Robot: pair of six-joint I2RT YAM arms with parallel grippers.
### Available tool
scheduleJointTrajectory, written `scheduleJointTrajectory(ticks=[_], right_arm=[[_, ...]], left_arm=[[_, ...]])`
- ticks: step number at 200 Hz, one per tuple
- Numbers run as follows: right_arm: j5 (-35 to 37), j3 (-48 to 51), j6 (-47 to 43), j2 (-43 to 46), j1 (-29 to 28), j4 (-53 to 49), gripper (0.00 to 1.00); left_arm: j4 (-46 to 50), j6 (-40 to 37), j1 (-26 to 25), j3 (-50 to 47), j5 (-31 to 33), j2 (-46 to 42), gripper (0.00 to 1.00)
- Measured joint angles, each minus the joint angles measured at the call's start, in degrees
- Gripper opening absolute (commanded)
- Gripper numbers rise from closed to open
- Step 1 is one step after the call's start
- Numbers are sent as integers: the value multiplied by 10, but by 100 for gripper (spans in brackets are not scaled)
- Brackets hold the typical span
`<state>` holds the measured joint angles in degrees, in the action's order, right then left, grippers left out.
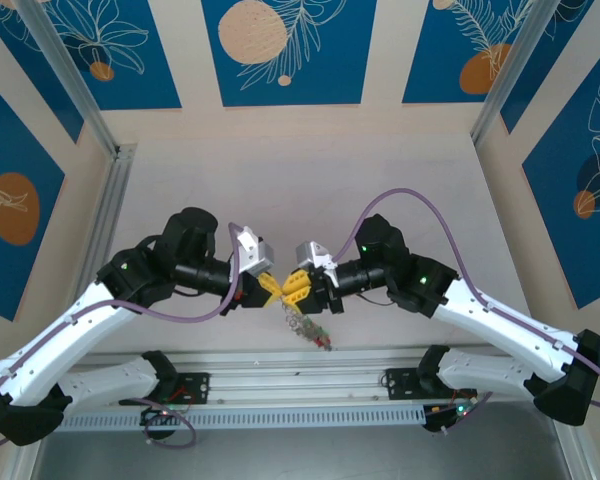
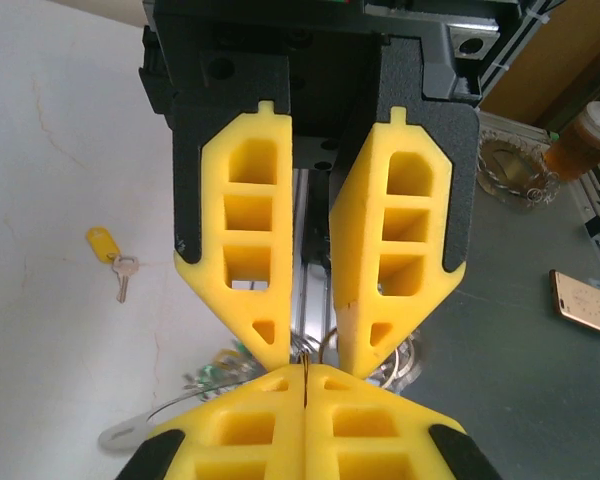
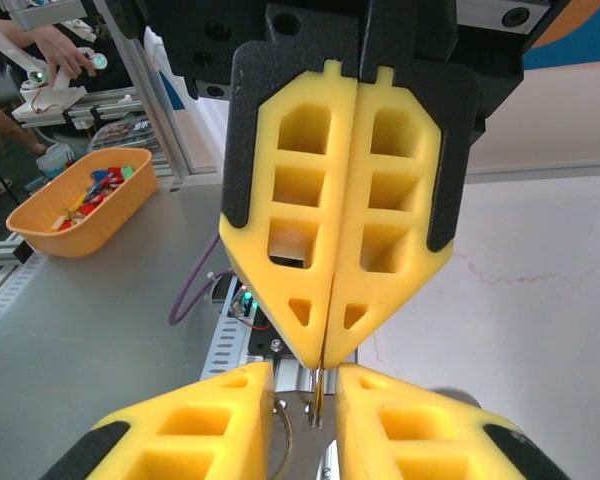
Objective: Put the keys on the keyring
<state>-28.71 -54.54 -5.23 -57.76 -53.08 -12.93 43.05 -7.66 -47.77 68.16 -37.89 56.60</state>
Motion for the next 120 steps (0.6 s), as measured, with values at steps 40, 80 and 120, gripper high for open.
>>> scheduleJointTrajectory(ticks=[40,80,120], right_arm=[[-6,0,-2,3,5,-2,13],[-9,0,-2,3,6,-2,5],[-13,0,-4,2,9,-2,0]], left_arm=[[-1,0,-1,2,-2,0,0],[-2,0,-2,2,-7,1,0],[-1,0,-2,2,-9,1,0]])
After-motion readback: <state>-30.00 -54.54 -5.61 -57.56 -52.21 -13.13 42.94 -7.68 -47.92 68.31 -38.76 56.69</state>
